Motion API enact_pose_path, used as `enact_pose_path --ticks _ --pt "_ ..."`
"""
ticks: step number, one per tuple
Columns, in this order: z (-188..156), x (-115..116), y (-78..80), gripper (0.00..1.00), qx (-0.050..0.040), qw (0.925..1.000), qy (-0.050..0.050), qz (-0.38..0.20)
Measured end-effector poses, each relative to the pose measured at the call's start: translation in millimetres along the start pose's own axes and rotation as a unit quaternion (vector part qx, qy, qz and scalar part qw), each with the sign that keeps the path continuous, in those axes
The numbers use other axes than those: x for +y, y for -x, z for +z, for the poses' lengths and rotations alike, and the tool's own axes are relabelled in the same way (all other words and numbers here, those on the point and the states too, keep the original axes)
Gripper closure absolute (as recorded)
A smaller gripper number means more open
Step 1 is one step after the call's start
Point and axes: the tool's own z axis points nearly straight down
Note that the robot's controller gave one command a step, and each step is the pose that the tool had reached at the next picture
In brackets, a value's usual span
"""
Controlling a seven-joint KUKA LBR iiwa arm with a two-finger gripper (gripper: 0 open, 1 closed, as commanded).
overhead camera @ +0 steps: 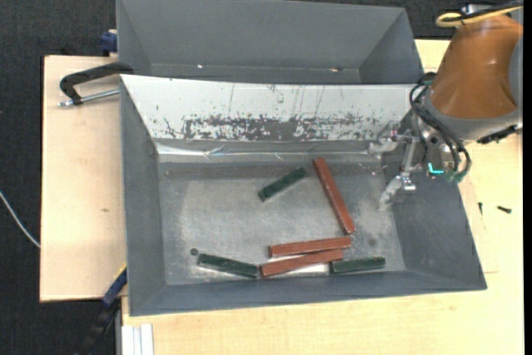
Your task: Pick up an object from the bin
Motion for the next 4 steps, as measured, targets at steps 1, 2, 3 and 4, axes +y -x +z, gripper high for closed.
enact_pose_path --ticks 1,2,3,4 --pt "-5 0 2.0 0.00 -0.0041 1.0000 -0.001 -0.001" --pt "8 20 5.2 0.00 -0.0059 0.9988 -0.002 0.049" --pt "55 57 8.3 0.00 -0.0050 0.9952 0.001 0.098" --pt "73 56 14.8 1.00 -0.0042 0.9930 0.001 0.118"
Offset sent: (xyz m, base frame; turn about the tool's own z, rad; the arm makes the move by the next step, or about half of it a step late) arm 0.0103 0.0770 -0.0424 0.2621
